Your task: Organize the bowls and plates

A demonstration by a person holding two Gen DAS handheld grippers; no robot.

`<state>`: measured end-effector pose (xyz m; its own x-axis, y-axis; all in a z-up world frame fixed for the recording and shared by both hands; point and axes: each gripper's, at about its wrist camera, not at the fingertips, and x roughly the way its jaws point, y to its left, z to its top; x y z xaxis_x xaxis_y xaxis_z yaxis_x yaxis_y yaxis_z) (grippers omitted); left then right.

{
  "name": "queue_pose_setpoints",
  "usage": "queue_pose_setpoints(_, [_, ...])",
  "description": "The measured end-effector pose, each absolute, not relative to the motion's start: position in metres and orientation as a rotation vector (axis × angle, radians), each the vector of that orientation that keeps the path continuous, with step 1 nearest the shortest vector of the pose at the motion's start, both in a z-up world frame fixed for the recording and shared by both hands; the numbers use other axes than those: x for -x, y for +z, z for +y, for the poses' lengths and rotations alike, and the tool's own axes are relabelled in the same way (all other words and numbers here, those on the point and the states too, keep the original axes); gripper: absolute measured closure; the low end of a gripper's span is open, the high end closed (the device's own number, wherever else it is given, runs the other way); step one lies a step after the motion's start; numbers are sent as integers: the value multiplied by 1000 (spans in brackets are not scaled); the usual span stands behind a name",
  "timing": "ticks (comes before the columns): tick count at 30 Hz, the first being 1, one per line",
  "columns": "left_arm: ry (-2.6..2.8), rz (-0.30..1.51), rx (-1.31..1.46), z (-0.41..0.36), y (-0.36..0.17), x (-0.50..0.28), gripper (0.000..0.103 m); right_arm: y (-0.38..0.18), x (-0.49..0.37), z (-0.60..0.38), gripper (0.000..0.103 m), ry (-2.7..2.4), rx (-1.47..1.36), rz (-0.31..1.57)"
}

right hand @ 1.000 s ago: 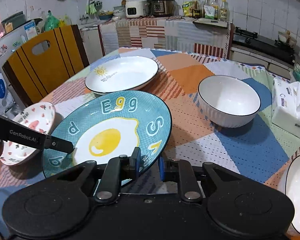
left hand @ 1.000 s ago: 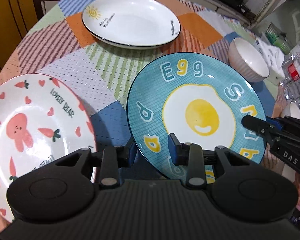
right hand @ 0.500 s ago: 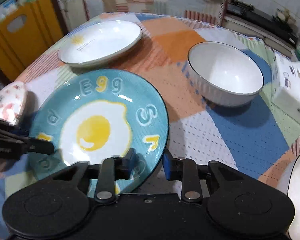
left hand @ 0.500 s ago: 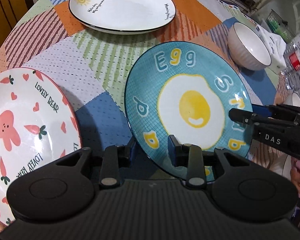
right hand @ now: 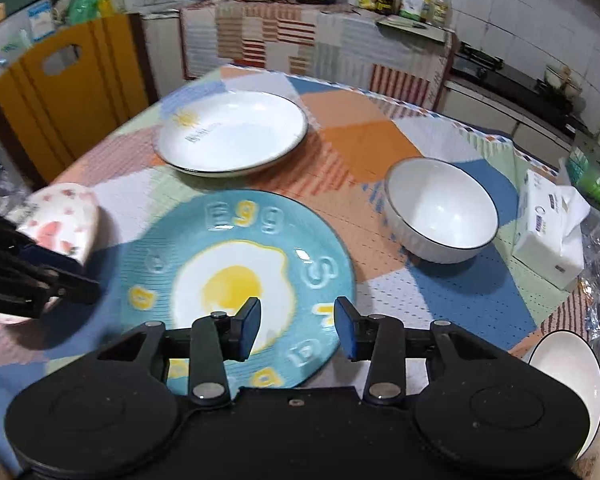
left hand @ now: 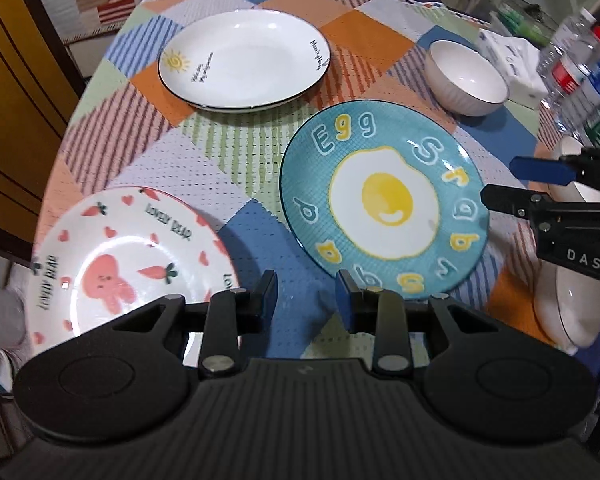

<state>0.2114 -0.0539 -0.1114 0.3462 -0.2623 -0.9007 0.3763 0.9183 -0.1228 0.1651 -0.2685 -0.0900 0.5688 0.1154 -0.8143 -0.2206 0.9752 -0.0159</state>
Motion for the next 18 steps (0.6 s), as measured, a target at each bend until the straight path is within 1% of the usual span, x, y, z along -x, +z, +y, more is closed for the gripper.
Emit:
queue_pose_setpoints(2, [-421,1135,-135,-49,-101,-205,72,-81,-158,-262,55,219,141,938])
queue_pose_setpoints(6, [-434,1130,-164,-34,-82,-193,72,-56,-145,-247,50,263,180,943])
queue_pose_setpoints(11, [-435,1131,-211,0,-62,-178,71,-26,-130,-231,49,332,196,932])
queue_pose_setpoints(13, [-427,1129,-230,16,-56,-173,68,-17,-123,-223,46,353,207,932])
queue_pose_setpoints(16, [-406,1127,-255,44,-51,-168,68,-5,-114,-210,42,376,223,925])
queue_pose_setpoints(18, [-395,1136,-255,65,-52,-168,64,0,-110,-200,41,399,222,914])
